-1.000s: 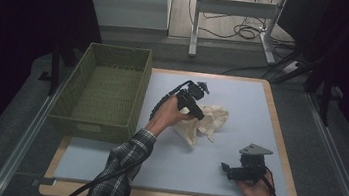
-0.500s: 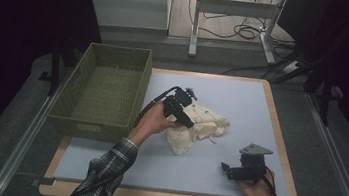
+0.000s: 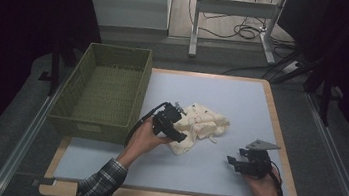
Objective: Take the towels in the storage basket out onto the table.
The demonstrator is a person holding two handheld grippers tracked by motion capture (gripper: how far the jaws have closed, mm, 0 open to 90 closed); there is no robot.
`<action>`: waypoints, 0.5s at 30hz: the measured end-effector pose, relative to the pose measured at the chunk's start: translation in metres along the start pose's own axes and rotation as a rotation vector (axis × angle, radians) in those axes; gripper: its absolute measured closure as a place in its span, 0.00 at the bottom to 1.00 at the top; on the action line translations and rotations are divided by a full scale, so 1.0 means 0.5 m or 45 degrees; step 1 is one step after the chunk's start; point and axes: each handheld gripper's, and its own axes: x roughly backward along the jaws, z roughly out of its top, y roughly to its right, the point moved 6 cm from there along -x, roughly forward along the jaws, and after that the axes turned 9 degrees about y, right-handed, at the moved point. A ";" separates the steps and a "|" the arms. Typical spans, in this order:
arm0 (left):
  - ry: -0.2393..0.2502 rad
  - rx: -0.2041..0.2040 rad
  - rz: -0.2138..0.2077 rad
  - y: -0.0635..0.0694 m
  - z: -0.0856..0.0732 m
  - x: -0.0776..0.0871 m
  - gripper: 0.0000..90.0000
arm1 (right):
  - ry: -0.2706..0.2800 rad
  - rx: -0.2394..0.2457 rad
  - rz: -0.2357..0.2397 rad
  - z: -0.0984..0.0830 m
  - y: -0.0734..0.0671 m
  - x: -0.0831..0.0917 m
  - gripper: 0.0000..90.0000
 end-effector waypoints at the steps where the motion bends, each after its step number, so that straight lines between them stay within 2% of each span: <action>1: 0.017 0.006 -0.012 0.005 -0.005 0.001 0.35 | 0.001 -0.001 0.010 0.004 0.001 -0.003 0.49; 2: 0.033 0.019 -0.022 0.011 -0.011 0.002 0.38 | 0.005 -0.001 0.026 0.014 0.006 -0.011 0.54; 5: 0.050 0.021 -0.058 0.030 -0.032 0.005 0.40 | 0.008 -0.018 0.051 0.025 0.011 -0.021 0.58; 9: 0.064 0.008 -0.082 0.056 -0.060 0.001 0.41 | 0.012 -0.036 0.082 0.052 0.019 -0.050 0.59; 12: 0.074 -0.014 -0.082 0.070 -0.079 -0.008 0.37 | 0.009 -0.038 0.077 0.074 0.027 -0.077 0.56; 13: 0.079 -0.023 -0.081 0.073 -0.084 -0.012 0.32 | -0.001 -0.054 0.081 0.086 0.032 -0.096 0.54; 14: 0.078 -0.034 -0.075 0.076 -0.089 -0.017 0.32 | -0.001 -0.054 0.081 0.086 0.032 -0.096 0.54; 15: 0.073 -0.073 -0.024 0.076 -0.097 -0.025 0.32 | -0.008 -0.067 0.082 0.096 0.036 -0.116 0.54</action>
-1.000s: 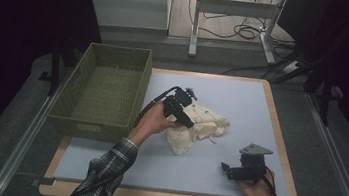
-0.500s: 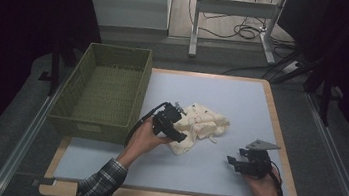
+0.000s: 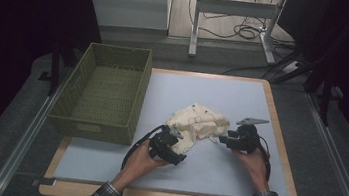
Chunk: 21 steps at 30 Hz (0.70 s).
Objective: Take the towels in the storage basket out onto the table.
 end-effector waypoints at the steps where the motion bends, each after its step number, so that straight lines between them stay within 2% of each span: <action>1: 0.000 0.000 0.000 0.000 0.000 0.000 0.35 | 0.000 0.000 0.000 0.000 0.000 0.000 0.54; 2: -0.005 -0.012 0.019 0.001 -0.004 -0.004 0.37 | -0.002 -0.005 -0.008 0.008 0.004 -0.016 0.58; 3: -0.006 -0.024 0.030 0.001 -0.007 -0.007 0.37 | -0.002 -0.005 -0.008 0.008 0.004 -0.016 0.58; 4: 0.023 -0.005 0.027 0.002 -0.008 -0.007 0.44 | 0.010 -0.010 0.005 0.016 0.002 -0.027 0.73; 5: 0.028 0.005 0.030 0.002 -0.008 -0.006 0.51 | 0.010 -0.003 0.017 0.019 0.000 -0.030 0.84; 6: 0.031 0.011 0.031 0.002 -0.008 -0.005 0.55 | 0.013 0.006 0.027 0.022 -0.002 -0.032 0.91; 7: 0.031 0.011 0.031 0.002 -0.008 -0.005 0.60 | 0.013 0.006 0.027 0.022 -0.002 -0.032 0.91; 8: 0.034 0.018 0.037 0.000 -0.010 -0.001 0.67 | 0.008 0.018 0.026 0.031 -0.005 -0.028 0.96; 9: 0.034 0.018 0.037 0.000 -0.010 -0.001 0.74 | 0.008 0.018 0.026 0.031 -0.005 -0.028 0.96; 10: 0.027 0.017 0.042 -0.002 -0.011 0.002 0.74 | 0.001 0.031 0.022 0.038 -0.006 -0.023 0.97; 11: 0.020 0.019 0.050 -0.005 -0.012 0.005 0.81 | -0.001 0.050 0.009 0.048 -0.006 -0.014 0.97; 13: 0.009 0.035 0.039 -0.012 -0.014 0.010 0.90 | 0.009 0.080 -0.004 0.074 -0.005 0.012 0.97; 14: 0.007 0.040 0.037 -0.015 -0.015 0.013 0.92 | 0.008 0.107 -0.020 0.104 -0.002 0.039 0.97; 15: 0.006 0.037 0.043 -0.017 -0.016 0.016 0.92 | 0.008 0.107 -0.020 0.104 -0.002 0.039 0.97; 16: 0.009 0.041 0.044 -0.021 -0.019 0.023 0.93 | -0.013 0.145 -0.063 0.131 0.006 0.061 0.97; 17: 0.009 0.041 0.044 -0.021 -0.019 0.023 0.93 | -0.013 0.145 -0.063 0.131 0.006 0.061 0.97; 18: 0.015 0.044 0.048 -0.023 -0.019 0.027 0.93 | -0.045 0.149 -0.105 0.151 0.021 0.071 0.96; 19: 0.021 0.051 0.050 -0.025 -0.020 0.030 0.93 | -0.045 0.149 -0.105 0.151 0.021 0.071 0.96; 21: 0.022 0.059 0.051 -0.030 -0.021 0.032 0.91 | -0.077 0.150 -0.159 0.162 0.048 0.066 0.94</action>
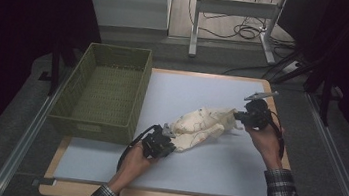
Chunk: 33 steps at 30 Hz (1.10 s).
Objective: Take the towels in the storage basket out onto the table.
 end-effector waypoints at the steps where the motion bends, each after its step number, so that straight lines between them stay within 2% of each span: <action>1: -0.003 0.007 -0.005 -0.002 -0.001 -0.002 0.81 | -0.016 -0.017 -0.026 -0.003 0.021 -0.018 0.85; 2: -0.008 0.009 -0.007 -0.003 -0.003 -0.004 0.81 | -0.016 -0.017 -0.026 -0.003 0.021 -0.018 0.85; 3: -0.001 0.009 0.000 -0.004 -0.004 -0.005 0.74 | -0.030 -0.031 -0.034 -0.010 0.030 -0.032 0.78; 4: 0.004 0.015 -0.001 -0.004 -0.005 -0.005 0.73 | -0.048 -0.044 -0.044 -0.020 0.039 -0.045 0.75; 7: 0.020 0.015 0.006 -0.003 -0.008 -0.004 0.65 | -0.064 -0.068 -0.040 -0.043 0.046 -0.054 0.71; 8: 0.016 0.009 0.009 -0.005 -0.008 -0.003 0.63 | -0.053 -0.074 -0.034 -0.050 0.047 -0.049 0.71; 11: 0.030 0.041 0.023 -0.013 -0.008 -0.001 0.57 | -0.038 -0.089 -0.017 -0.068 0.044 -0.025 0.70; 12: 0.034 0.053 0.023 -0.016 -0.008 0.000 0.54 | -0.032 -0.119 0.014 -0.085 0.037 -0.007 0.70; 14: 0.049 0.072 0.029 -0.020 -0.005 0.001 0.52 | -0.033 -0.130 0.035 -0.095 0.033 0.001 0.70; 16: 0.053 0.091 0.047 -0.023 -0.002 0.001 0.46 | -0.035 -0.143 0.073 -0.118 0.017 0.015 0.70; 17: 0.061 0.093 0.054 -0.028 0.004 0.001 0.43 | -0.032 -0.151 0.111 -0.134 0.001 0.022 0.70; 18: 0.061 0.093 0.054 -0.028 0.004 0.001 0.41 | -0.032 -0.151 0.111 -0.134 0.001 0.022 0.70; 20: 0.072 0.109 0.067 -0.033 0.012 0.000 0.40 | -0.021 -0.153 0.162 -0.149 -0.020 0.023 0.69; 21: 0.075 0.115 0.072 -0.035 0.018 0.000 0.40 | -0.014 -0.152 0.207 -0.157 -0.043 0.016 0.68; 22: 0.075 0.121 0.076 -0.038 0.023 -0.002 0.40 | -0.014 -0.152 0.207 -0.157 -0.043 0.016 0.68; 24: 0.084 0.132 0.094 -0.045 0.034 -0.006 0.39 | -0.011 -0.138 0.252 -0.159 -0.066 0.002 0.66; 28: 0.084 0.140 0.131 -0.064 0.061 -0.024 0.38 | -0.001 -0.119 0.297 -0.149 -0.101 -0.035 0.64; 29: 0.088 0.137 0.154 -0.072 0.076 -0.036 0.38 | 0.001 -0.101 0.282 -0.142 -0.110 -0.053 0.65; 30: 0.088 0.137 0.154 -0.072 0.076 -0.036 0.38 | 0.001 -0.101 0.282 -0.142 -0.110 -0.053 0.65; 32: 0.085 0.133 0.184 -0.081 0.090 -0.049 0.40 | 0.010 -0.095 0.237 -0.137 -0.110 -0.068 0.80; 33: 0.076 0.131 0.208 -0.089 0.096 -0.057 0.43 | 0.018 -0.100 0.242 -0.134 -0.111 -0.070 0.91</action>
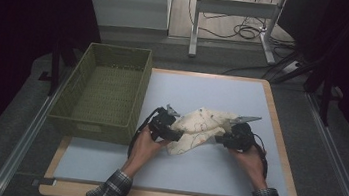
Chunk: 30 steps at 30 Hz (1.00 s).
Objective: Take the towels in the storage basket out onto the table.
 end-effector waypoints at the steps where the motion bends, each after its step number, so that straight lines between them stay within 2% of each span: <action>1: -0.005 -0.001 0.004 -0.003 0.003 -0.006 0.58 | 0.010 0.004 -0.002 0.005 0.001 0.002 0.97; 2: -0.009 -0.002 0.007 -0.008 0.006 -0.013 0.58 | 0.010 0.004 -0.002 0.005 0.001 0.002 0.97; 5: -0.004 0.024 0.019 -0.028 0.016 -0.024 0.87 | 0.001 0.027 -0.010 0.014 -0.002 0.029 0.98; 7: -0.003 0.049 0.027 -0.041 0.022 -0.026 0.94 | 0.001 0.050 -0.028 0.019 -0.003 0.060 0.98; 8: 0.000 0.057 0.042 -0.051 0.027 -0.025 0.95 | -0.001 0.066 -0.048 0.023 -0.003 0.094 0.98; 9: 0.000 0.057 0.042 -0.051 0.027 -0.025 0.95 | -0.001 0.066 -0.048 0.023 -0.003 0.094 0.98; 13: 0.001 0.064 0.066 -0.062 0.035 -0.025 0.95 | -0.011 0.100 -0.079 0.026 -0.004 0.175 0.98; 15: -0.010 0.065 0.077 -0.067 0.038 -0.027 0.92 | -0.044 0.142 -0.108 0.019 -0.012 0.218 0.98; 17: -0.011 0.074 0.072 -0.068 0.037 -0.031 0.86 | -0.056 0.141 -0.090 0.009 -0.022 0.241 0.97; 19: -0.039 0.066 0.093 -0.066 0.031 -0.035 0.74 | -0.091 0.142 -0.020 -0.014 -0.041 0.251 0.91; 22: -0.052 0.047 0.106 -0.064 0.024 -0.032 0.59 | -0.118 0.166 -0.022 -0.049 -0.049 0.260 0.80; 24: -0.048 0.051 0.097 -0.063 0.024 -0.026 0.55 | -0.104 0.142 -0.047 -0.057 -0.037 0.267 0.78; 27: -0.025 0.050 0.087 -0.064 0.033 -0.015 0.52 | -0.089 0.100 -0.116 -0.067 -0.001 0.271 0.75; 30: -0.008 0.059 0.057 -0.067 0.043 -0.010 0.50 | -0.072 0.049 -0.128 -0.071 0.034 0.264 0.73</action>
